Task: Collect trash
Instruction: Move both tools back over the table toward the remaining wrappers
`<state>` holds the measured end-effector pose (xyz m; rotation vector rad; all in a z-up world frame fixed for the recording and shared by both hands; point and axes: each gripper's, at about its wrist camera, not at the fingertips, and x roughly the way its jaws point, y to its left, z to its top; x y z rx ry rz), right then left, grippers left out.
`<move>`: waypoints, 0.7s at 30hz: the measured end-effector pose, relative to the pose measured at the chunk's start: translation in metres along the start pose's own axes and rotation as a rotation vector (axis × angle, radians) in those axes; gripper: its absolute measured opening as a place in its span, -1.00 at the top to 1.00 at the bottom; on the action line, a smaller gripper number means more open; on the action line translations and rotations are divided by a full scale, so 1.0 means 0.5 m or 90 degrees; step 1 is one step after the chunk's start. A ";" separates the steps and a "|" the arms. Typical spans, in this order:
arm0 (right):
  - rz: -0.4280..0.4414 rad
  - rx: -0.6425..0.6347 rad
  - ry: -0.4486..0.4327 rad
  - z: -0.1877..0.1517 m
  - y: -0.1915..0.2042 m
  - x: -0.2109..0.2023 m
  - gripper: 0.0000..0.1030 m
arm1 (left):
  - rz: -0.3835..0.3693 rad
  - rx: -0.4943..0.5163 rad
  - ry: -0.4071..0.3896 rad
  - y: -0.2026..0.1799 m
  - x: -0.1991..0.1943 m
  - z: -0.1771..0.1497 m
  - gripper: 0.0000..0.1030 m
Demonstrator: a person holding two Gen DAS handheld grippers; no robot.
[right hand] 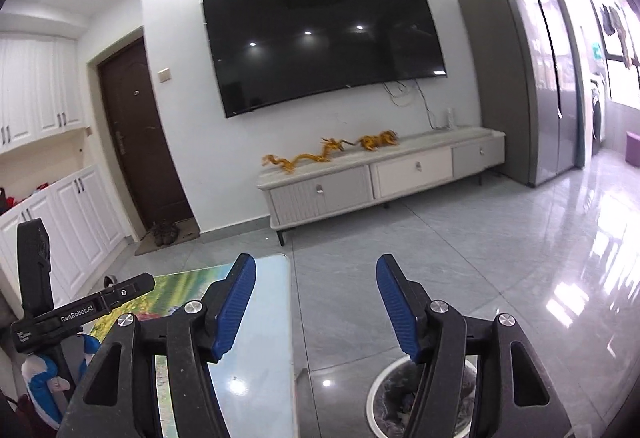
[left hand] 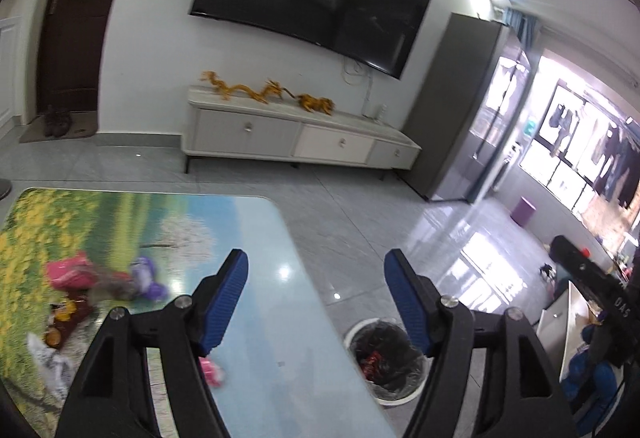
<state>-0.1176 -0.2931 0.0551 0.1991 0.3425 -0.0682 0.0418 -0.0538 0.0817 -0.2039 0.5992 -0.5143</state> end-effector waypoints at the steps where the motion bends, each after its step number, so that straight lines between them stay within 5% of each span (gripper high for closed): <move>1: 0.004 -0.011 -0.006 0.005 0.022 -0.005 -0.24 | 0.011 -0.004 -0.006 0.016 -0.018 -0.003 -0.34; 8: 0.048 -0.050 -0.030 0.010 0.136 -0.025 -0.52 | 0.093 -0.007 -0.063 0.136 -0.152 -0.033 -0.34; 21: 0.156 -0.057 -0.068 -0.002 0.248 -0.063 -0.95 | 0.328 -0.042 -0.161 0.356 -0.429 -0.097 -0.34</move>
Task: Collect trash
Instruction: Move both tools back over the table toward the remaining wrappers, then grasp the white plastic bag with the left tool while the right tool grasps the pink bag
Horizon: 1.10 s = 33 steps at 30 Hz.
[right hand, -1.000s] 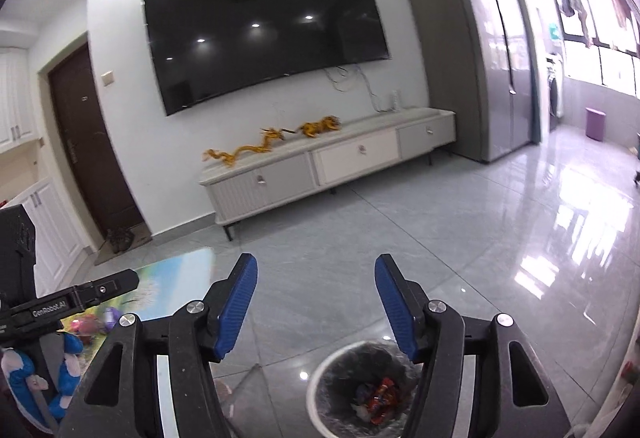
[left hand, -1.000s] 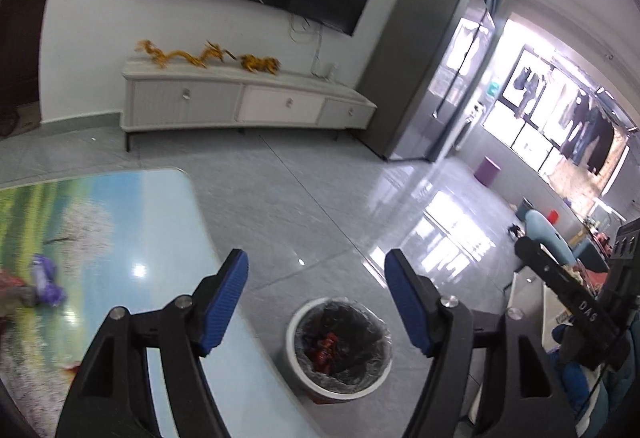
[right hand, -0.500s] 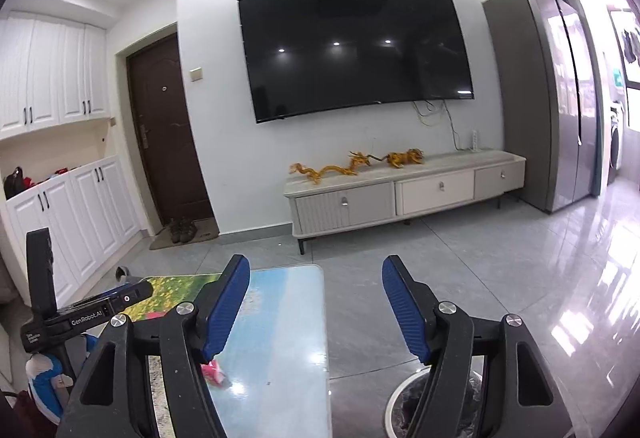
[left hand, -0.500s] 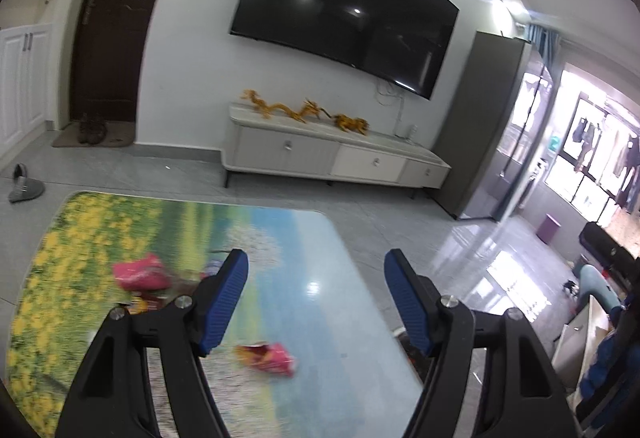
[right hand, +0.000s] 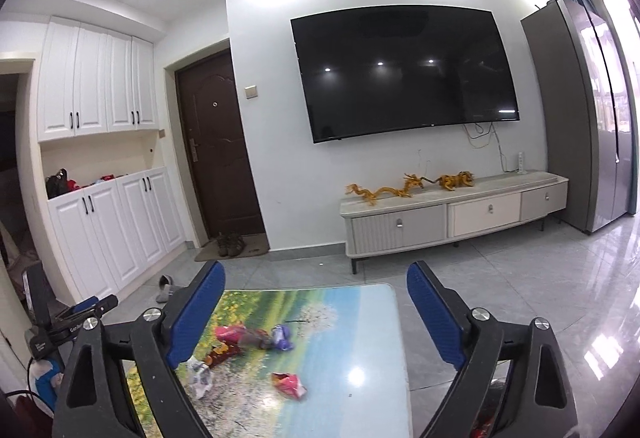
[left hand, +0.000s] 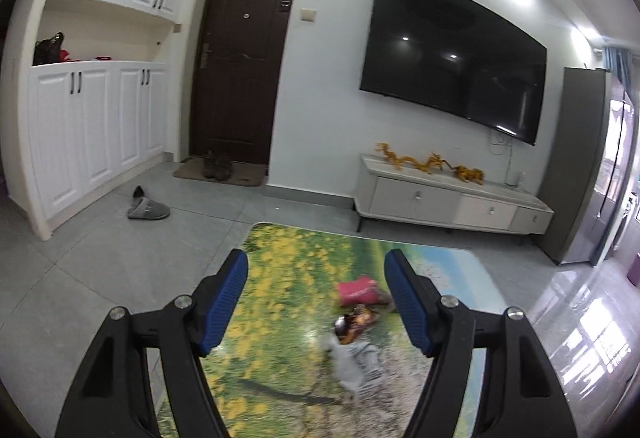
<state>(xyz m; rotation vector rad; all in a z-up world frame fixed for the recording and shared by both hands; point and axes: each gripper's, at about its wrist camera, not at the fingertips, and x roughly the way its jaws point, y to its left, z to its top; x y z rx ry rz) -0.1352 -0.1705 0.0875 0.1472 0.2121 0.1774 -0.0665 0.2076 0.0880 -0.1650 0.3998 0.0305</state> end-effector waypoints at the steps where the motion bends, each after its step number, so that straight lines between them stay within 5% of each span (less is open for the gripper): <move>1: 0.014 0.005 -0.003 0.000 0.000 0.000 -1.00 | 0.002 -0.006 0.010 0.016 -0.004 -0.001 -0.34; 9: 0.071 0.035 0.012 -0.023 -0.001 0.025 -1.00 | 0.048 -0.029 0.048 0.070 -0.006 -0.055 -0.35; 15: 0.081 0.034 0.049 -0.069 -0.014 0.078 -1.00 | 0.016 -0.022 0.115 0.026 0.054 -0.119 -0.38; 25: 0.096 0.008 0.293 -0.235 -0.010 0.278 -1.00 | -0.053 0.033 0.229 -0.110 0.202 -0.216 -0.49; 33: 0.126 -0.043 0.382 -0.320 0.031 0.385 -1.00 | -0.036 0.033 0.266 -0.116 0.293 -0.235 -0.50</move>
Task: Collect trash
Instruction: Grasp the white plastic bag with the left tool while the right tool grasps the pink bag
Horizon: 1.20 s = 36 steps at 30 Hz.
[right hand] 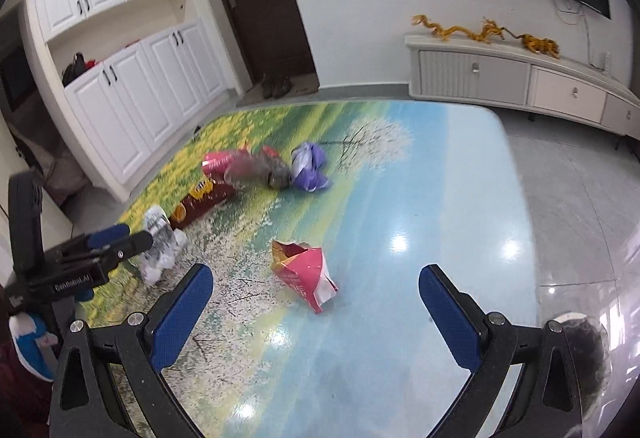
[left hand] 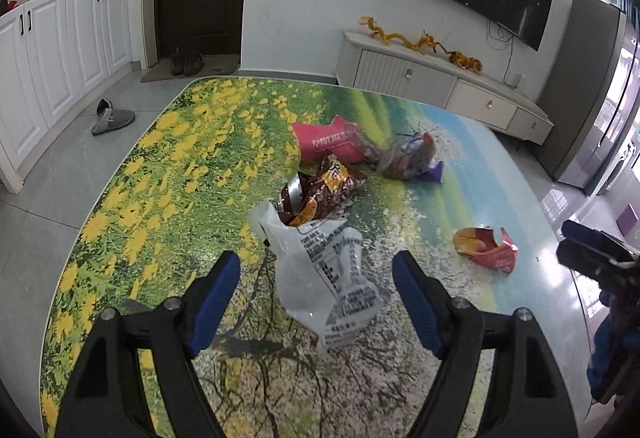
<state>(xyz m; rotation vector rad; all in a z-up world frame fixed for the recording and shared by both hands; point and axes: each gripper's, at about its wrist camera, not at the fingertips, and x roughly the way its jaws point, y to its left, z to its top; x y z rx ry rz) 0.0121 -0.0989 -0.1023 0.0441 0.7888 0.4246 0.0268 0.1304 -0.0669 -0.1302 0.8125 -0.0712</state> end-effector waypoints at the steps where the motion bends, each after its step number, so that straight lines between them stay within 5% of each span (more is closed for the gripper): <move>1: 0.003 -0.008 0.005 0.002 0.004 0.016 -1.00 | 0.000 0.000 0.004 0.001 0.008 0.002 -0.50; 3: 0.007 -0.020 0.015 0.006 0.007 0.037 -0.98 | 0.004 0.003 0.009 0.002 0.022 0.004 -0.50; 11: 0.014 -0.059 0.063 0.010 0.022 0.129 -0.37 | -0.001 -0.003 0.025 0.006 0.058 0.009 -0.49; 20: 0.010 -0.091 0.086 0.007 0.022 0.152 -0.13 | -0.004 -0.009 0.027 0.016 0.068 0.002 -0.47; 28: -0.016 -0.131 0.085 -0.008 0.044 0.149 0.21 | -0.017 -0.003 0.035 0.012 0.073 -0.007 -0.13; 36: -0.017 -0.112 0.076 -0.028 0.042 0.129 0.25 | -0.031 -0.012 0.032 0.015 0.058 -0.016 -0.03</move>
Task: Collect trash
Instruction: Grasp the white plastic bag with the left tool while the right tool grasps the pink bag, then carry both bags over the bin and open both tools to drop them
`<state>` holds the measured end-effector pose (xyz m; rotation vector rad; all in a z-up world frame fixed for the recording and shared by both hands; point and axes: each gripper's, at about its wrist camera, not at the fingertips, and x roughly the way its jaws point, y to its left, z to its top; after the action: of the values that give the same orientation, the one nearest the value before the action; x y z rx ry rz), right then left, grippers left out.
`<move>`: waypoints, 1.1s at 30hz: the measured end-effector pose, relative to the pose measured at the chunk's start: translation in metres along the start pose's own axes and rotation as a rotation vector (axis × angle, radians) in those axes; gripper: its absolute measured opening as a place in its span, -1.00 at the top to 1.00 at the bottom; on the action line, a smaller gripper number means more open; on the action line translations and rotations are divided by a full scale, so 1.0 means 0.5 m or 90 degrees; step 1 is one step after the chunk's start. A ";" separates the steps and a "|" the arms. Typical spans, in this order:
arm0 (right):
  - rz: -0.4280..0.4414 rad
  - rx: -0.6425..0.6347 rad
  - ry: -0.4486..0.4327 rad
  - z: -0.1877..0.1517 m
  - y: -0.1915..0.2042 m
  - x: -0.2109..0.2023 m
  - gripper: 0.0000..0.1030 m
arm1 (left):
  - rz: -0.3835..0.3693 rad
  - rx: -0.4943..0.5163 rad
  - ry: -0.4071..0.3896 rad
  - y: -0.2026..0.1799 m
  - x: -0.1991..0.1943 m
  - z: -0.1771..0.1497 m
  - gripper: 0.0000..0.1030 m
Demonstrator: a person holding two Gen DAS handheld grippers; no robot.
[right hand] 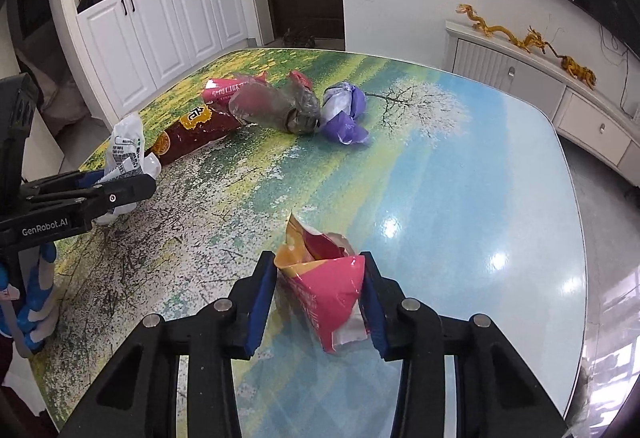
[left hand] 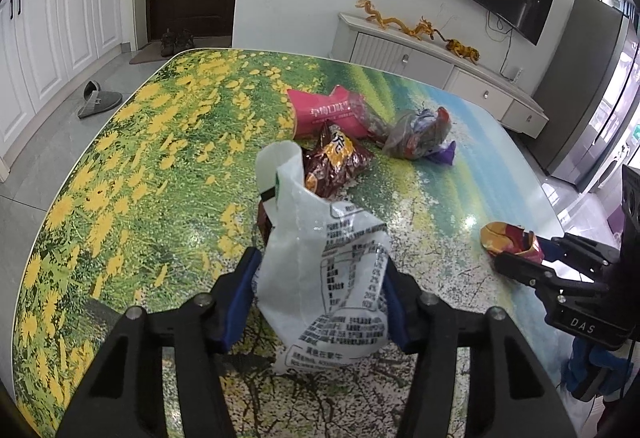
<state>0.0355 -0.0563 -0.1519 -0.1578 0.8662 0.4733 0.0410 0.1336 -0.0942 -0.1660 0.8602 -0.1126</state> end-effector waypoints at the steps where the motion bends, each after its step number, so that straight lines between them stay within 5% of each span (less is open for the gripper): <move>1: 0.000 0.007 -0.003 -0.004 -0.002 -0.005 0.25 | -0.001 0.000 -0.001 -0.001 -0.004 -0.003 -0.03; 22: -0.009 0.116 -0.108 -0.043 -0.037 -0.176 0.25 | -0.018 0.035 -0.042 -0.040 -0.116 -0.020 0.04; 33: -0.063 0.214 -0.191 -0.101 -0.148 -0.290 0.25 | -0.081 0.140 -0.053 -0.191 -0.136 0.035 0.04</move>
<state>-0.0456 -0.1866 -0.0781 0.1758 0.6281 0.2451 0.0071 0.0531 -0.0143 -0.0185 0.7483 -0.3156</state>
